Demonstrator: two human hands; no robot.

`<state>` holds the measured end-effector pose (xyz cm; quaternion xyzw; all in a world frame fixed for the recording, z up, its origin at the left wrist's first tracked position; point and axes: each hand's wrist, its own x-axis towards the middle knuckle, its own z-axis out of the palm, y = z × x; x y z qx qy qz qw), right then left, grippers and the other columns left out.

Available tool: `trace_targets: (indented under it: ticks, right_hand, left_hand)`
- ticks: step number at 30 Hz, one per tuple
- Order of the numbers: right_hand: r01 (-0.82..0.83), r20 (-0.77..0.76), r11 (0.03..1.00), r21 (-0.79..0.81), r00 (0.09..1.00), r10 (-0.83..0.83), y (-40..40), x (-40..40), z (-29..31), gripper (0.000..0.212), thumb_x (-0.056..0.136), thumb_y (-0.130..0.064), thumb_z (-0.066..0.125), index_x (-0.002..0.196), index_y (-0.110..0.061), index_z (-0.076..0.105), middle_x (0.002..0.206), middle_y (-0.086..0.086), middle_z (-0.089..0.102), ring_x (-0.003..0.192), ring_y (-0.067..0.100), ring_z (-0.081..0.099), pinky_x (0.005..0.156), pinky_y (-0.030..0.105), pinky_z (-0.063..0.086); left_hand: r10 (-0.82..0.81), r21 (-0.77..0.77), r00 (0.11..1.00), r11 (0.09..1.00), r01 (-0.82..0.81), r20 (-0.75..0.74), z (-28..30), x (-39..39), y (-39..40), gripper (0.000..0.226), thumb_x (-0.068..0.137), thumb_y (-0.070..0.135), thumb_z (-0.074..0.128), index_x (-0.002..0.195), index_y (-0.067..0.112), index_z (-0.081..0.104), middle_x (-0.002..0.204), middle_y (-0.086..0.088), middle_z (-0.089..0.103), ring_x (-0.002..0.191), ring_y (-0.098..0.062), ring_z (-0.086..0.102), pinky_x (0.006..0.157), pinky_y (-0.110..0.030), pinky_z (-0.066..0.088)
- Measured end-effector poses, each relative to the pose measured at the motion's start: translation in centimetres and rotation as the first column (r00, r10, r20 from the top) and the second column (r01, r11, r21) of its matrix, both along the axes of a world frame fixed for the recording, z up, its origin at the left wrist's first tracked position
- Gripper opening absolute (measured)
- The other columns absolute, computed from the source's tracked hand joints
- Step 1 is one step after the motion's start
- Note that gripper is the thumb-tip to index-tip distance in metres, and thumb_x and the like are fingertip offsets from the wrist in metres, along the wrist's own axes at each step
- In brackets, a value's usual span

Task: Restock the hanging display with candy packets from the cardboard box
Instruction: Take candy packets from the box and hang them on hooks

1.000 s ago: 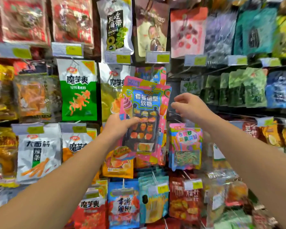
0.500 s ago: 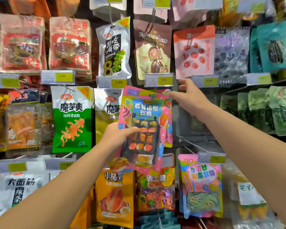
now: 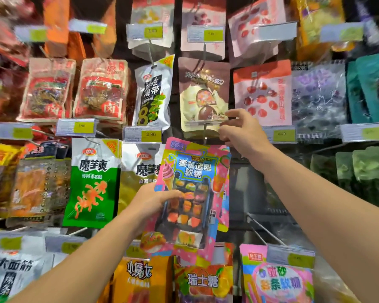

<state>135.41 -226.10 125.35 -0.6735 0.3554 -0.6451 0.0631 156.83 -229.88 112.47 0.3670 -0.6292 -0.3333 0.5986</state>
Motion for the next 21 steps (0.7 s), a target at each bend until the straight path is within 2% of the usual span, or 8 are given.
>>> trace_targets:
  ticks: [2,4,6,9,11,15,18,21]
  right_hand:
    - [-0.089,0.038,0.996,-0.001,0.995,0.089,-0.3,-0.3,0.6,0.042,0.081,-0.009,0.065,0.121,-0.017,0.053,0.106,0.0,0.068,0.082,0.022,0.067,0.08,0.046,0.057]
    - [-0.134,0.037,0.991,0.011,0.99,0.134,-0.5,-0.6,1.1,0.057,0.076,-0.014,0.067,0.131,-0.015,0.052,0.114,0.004,0.066,0.078,0.02,0.067,0.076,0.042,0.058]
    - [-0.172,0.036,0.985,0.02,0.985,0.171,-0.7,-0.9,1.2,0.061,0.08,-0.01,0.066,0.138,-0.015,0.047,0.118,0.006,0.063,0.074,0.019,0.066,0.074,0.04,0.059]
    - [-0.169,0.008,0.985,0.027,0.986,0.169,-0.9,-1.4,1.1,0.059,0.088,-0.004,0.062,0.143,-0.016,0.042,0.121,0.005,0.061,0.07,0.019,0.068,0.059,0.025,0.056]
    - [-0.186,-0.002,0.982,0.029,0.982,0.186,-1.1,-1.6,1.0,0.061,0.088,-0.002,0.061,0.144,-0.016,0.04,0.123,0.007,0.06,0.068,0.022,0.068,0.058,0.026,0.055]
    - [-0.198,-0.033,0.98,0.017,0.98,0.199,-1.2,-1.9,1.0,0.062,0.087,-0.004,0.062,0.144,-0.018,0.041,0.123,0.007,0.059,0.065,0.02,0.067,0.064,0.032,0.055]
    - [-0.205,-0.032,0.979,0.003,0.978,0.205,-1.4,-2.0,1.0,0.061,0.087,-0.003,0.062,0.143,-0.019,0.043,0.122,0.007,0.059,0.068,0.023,0.066,0.064,0.033,0.054]
    - [-0.213,-0.02,0.977,0.005,0.977,0.213,-1.5,-2.0,0.9,0.061,0.086,-0.003,0.062,0.142,-0.02,0.044,0.122,0.006,0.059,0.069,0.027,0.067,0.068,0.04,0.056]
  left_hand:
    - [-0.029,0.009,0.998,1.0,0.029,-0.054,0.4,-0.6,-0.1,0.019,0.077,0.01,0.077,0.09,-0.002,0.071,0.085,-0.012,0.075,0.073,-0.02,0.07,0.061,-0.023,0.052]
    - [-0.052,-0.003,0.994,0.999,0.052,-0.095,0.9,-1.4,0.1,0.012,0.08,0.005,0.073,0.091,0.002,0.074,0.084,-0.01,0.076,0.069,-0.017,0.072,0.054,-0.021,0.051]
    - [-0.054,-0.016,0.991,0.999,0.052,-0.119,1.4,-2.3,0.0,0.011,0.081,0.004,0.072,0.091,0.005,0.074,0.083,-0.009,0.076,0.07,-0.016,0.072,0.054,-0.021,0.053]
    - [-0.025,-0.022,0.992,0.999,0.023,-0.125,1.7,-3.5,-0.5,0.016,0.08,0.009,0.075,0.095,0.004,0.074,0.091,-0.015,0.076,0.087,-0.03,0.072,0.079,-0.041,0.058]
    - [-0.002,-0.029,0.99,1.0,-0.002,-0.141,1.9,-4.2,-0.7,0.016,0.08,0.01,0.076,0.094,0.003,0.074,0.093,-0.019,0.075,0.091,-0.036,0.071,0.083,-0.045,0.056]
    - [0.044,-0.027,0.984,0.998,-0.049,-0.171,2.2,-5.2,-1.0,0.015,0.081,0.01,0.076,0.095,0.005,0.073,0.092,-0.016,0.075,0.082,-0.026,0.072,0.075,-0.038,0.058]
    - [0.049,-0.023,0.985,0.998,-0.053,-0.164,2.4,-5.5,-1.2,0.008,0.084,0.009,0.073,0.091,0.006,0.072,0.08,-0.008,0.073,0.056,-0.006,0.067,0.049,-0.016,0.051]
    - [0.062,-0.002,0.984,0.998,-0.063,-0.167,2.2,-5.5,-1.7,0.008,0.085,0.008,0.072,0.093,0.007,0.072,0.081,-0.005,0.074,0.055,-0.005,0.067,0.046,-0.014,0.048]
